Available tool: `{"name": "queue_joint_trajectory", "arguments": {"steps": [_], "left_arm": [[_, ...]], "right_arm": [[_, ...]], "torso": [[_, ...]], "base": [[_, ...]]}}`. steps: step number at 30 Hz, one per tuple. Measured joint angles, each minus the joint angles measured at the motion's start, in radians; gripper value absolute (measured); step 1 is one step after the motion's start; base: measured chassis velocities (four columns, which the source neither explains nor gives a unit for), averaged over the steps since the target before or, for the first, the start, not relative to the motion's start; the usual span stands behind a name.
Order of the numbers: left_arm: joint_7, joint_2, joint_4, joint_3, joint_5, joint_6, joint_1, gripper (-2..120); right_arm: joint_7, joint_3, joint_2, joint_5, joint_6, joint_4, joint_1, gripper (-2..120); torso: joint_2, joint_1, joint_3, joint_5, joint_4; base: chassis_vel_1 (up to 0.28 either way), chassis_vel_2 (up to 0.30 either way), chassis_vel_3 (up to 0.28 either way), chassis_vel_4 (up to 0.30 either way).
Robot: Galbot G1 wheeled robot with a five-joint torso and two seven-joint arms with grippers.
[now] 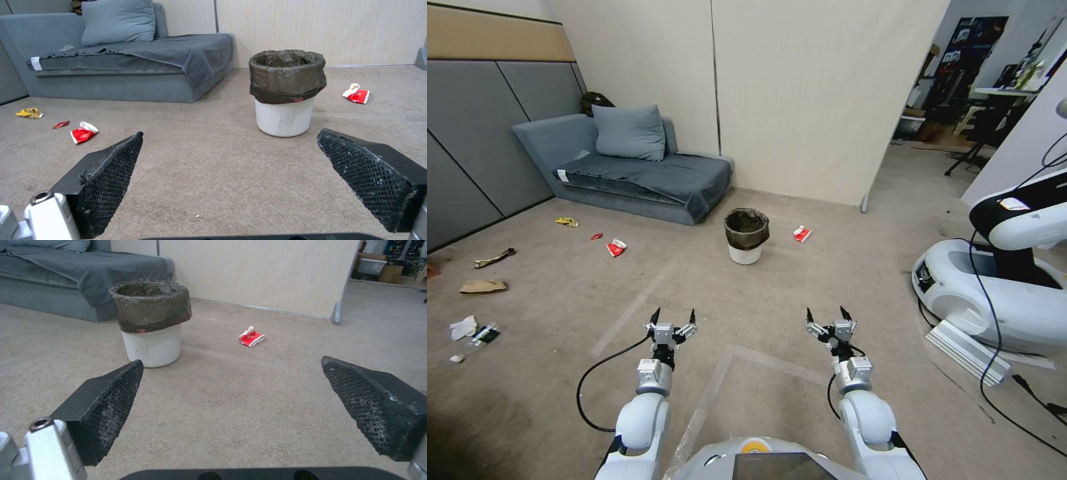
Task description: Pick up the trash bin, then pick up the garbage from the floor and place it into the trash bin.
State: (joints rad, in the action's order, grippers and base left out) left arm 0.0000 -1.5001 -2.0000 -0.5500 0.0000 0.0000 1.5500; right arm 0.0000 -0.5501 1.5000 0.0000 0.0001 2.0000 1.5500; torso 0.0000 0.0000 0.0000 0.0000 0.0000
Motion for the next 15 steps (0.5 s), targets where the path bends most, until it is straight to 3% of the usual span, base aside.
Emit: {"name": "queue_joint_trajectory", "arguments": {"steps": [12,15], "left_arm": [[-0.003,0.0,-0.005,0.0,0.0,0.001,0.003,100],[-0.018,0.001,-0.041,0.003,0.003,0.019,0.018,100]], "right_arm": [[0.0,0.0,0.0,-0.001,0.0,0.001,0.002,100],[0.003,0.002,0.003,-0.014,0.002,0.018,0.013,100]], "torso": [[0.0,0.0,0.0,-0.0001,0.0],[0.0,0.0,0.0,-0.0001,0.0001]], "base": [[0.0,0.0,0.0,0.0],[0.0,0.0,0.0,0.0]]}}
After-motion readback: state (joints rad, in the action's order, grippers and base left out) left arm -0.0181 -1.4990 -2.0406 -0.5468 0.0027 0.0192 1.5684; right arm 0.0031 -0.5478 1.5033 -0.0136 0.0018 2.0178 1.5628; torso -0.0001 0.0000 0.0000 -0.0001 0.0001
